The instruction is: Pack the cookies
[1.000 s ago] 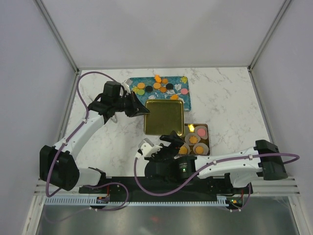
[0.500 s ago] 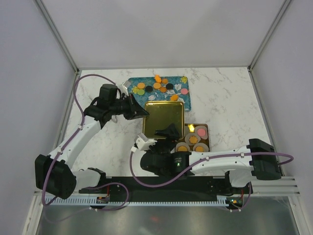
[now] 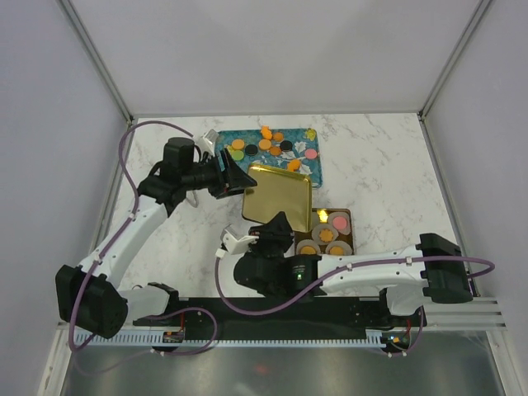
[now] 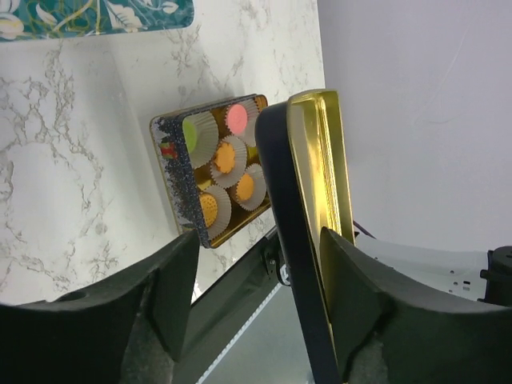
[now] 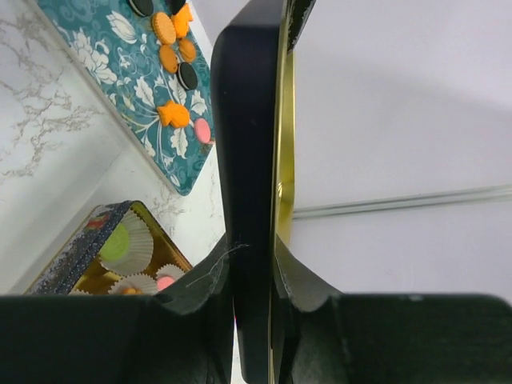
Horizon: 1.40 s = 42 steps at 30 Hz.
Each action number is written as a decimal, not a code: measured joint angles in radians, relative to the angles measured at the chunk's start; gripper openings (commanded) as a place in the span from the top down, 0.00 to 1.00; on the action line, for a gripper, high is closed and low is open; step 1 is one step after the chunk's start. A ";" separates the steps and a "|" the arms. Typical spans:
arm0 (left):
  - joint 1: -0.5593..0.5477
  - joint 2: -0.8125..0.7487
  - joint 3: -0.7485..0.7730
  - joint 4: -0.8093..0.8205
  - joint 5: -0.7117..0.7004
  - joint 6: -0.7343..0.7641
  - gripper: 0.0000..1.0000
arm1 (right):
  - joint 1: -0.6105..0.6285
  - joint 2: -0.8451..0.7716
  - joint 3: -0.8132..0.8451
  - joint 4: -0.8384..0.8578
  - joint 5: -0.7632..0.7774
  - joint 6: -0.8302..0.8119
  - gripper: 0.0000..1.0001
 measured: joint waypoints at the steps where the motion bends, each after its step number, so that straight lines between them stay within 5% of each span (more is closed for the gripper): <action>1: 0.000 0.000 0.009 -0.006 -0.003 0.000 0.26 | -0.001 -0.001 0.010 0.001 0.006 -0.001 0.90; 7: 0.034 0.000 0.134 -0.046 -0.041 0.014 0.13 | -0.008 -0.033 0.135 -0.180 -0.044 0.193 0.95; 12: 0.119 -0.016 0.201 -0.019 -0.087 0.025 0.12 | -0.105 -0.147 0.240 -0.343 -0.280 0.409 0.95; 17: 0.132 -0.051 0.168 0.055 -0.101 0.029 0.11 | -0.431 -0.332 0.255 -0.405 -0.648 0.583 0.94; 22: 0.125 -0.121 -0.045 0.273 -0.047 -0.006 0.11 | -0.785 -0.399 0.246 -0.397 -1.111 0.713 0.98; 27: 0.035 -0.088 -0.216 0.439 -0.002 -0.032 0.10 | -1.073 -0.404 0.108 -0.274 -1.592 0.883 0.99; 32: -0.037 -0.023 -0.278 0.591 0.036 -0.061 0.09 | -1.212 -0.416 -0.099 -0.015 -1.935 1.160 0.99; 42: -0.056 0.126 -0.298 0.824 0.110 -0.117 0.09 | -1.275 -0.457 -0.346 0.541 -2.201 1.647 0.98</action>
